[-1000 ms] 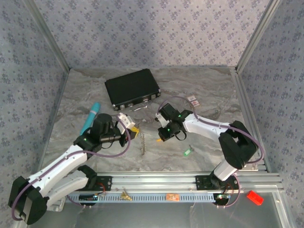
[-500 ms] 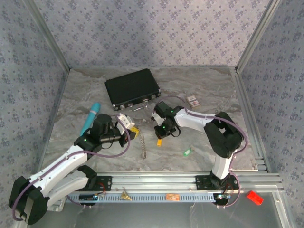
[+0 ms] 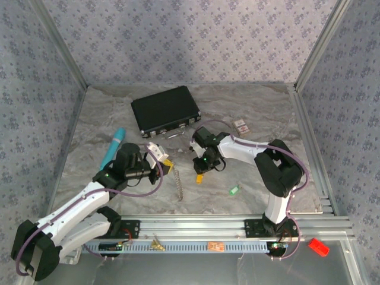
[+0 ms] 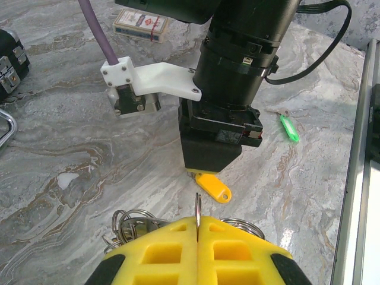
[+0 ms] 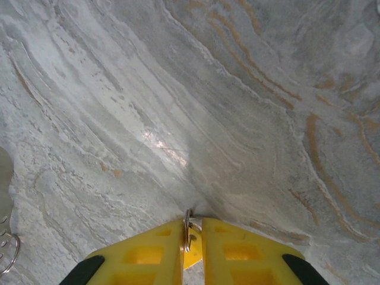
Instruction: Put the keys on the keyring
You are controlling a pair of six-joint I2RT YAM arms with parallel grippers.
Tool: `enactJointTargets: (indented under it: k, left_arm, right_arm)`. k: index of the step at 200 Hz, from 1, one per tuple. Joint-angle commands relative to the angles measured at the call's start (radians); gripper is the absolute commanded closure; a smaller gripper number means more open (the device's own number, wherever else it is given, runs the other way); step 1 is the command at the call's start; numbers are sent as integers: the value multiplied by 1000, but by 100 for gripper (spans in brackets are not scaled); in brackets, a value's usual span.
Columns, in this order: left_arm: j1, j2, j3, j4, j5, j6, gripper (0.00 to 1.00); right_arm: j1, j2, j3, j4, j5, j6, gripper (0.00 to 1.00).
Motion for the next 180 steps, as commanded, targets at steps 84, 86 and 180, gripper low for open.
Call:
enactJointTargets:
  k: [84, 86, 180]
  left_arm:
    - [6, 3, 5, 32, 33, 9, 100]
    - [6, 3, 4, 32, 33, 9, 100]
    - [8, 6, 5, 29, 37, 8, 100]
  right_arm:
    - [3, 42, 37, -44, -6, -9, 82]
    - [3, 44, 38, -44, -4, -9, 82]
    - [9, 46, 45, -44, -5, -12, 95]
